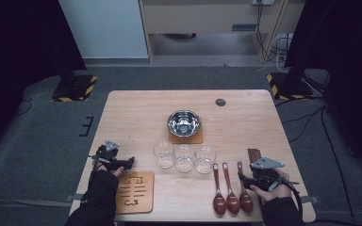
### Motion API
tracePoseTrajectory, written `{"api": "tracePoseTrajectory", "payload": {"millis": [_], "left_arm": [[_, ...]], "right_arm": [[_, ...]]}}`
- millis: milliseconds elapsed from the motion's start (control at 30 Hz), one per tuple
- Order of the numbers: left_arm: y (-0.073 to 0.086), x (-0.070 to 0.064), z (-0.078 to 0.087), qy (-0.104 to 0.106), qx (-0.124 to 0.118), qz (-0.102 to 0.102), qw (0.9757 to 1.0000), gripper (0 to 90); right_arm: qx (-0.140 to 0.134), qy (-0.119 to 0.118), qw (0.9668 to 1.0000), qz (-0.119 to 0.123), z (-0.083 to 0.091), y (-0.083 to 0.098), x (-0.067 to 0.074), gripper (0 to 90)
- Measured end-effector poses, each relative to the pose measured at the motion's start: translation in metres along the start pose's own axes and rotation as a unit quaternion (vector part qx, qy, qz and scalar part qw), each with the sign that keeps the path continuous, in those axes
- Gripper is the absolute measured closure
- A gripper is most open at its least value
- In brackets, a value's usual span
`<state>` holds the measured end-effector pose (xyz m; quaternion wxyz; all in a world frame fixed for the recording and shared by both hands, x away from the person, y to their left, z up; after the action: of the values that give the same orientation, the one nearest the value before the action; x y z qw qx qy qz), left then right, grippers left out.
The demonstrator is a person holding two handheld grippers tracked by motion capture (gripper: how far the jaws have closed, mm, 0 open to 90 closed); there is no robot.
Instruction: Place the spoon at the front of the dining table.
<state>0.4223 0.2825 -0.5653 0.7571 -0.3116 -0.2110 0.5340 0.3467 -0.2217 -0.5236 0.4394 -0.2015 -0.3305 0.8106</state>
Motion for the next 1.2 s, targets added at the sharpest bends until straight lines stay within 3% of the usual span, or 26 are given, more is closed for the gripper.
{"api": "tracePoseTrajectory", "payload": {"millis": [533, 1200], "left_arm": [[0.000, 0.000, 0.000, 0.000, 0.000, 0.000, 1.0000, 0.0], [0.000, 0.000, 0.000, 0.000, 0.000, 0.000, 1.0000, 0.0]], "right_arm": [[0.035, -0.010, 0.9993, -0.003, -0.006, 0.006, 0.007, 52.6], [0.087, -0.018, 0.9960, -0.003, -0.013, 0.013, 0.011, 63.1]]}}
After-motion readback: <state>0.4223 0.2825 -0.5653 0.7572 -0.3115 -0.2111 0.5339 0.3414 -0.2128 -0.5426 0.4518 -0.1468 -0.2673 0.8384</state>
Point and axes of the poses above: each handheld gripper's, and its own axes: z roughly backward along the jaws, y roughly out of its underside, x roughly to its left, the point moved 4 cm from there along -z, roughly forward along the jaws, and after that the axes turned 1 degree about z, right-handed, at the moved point
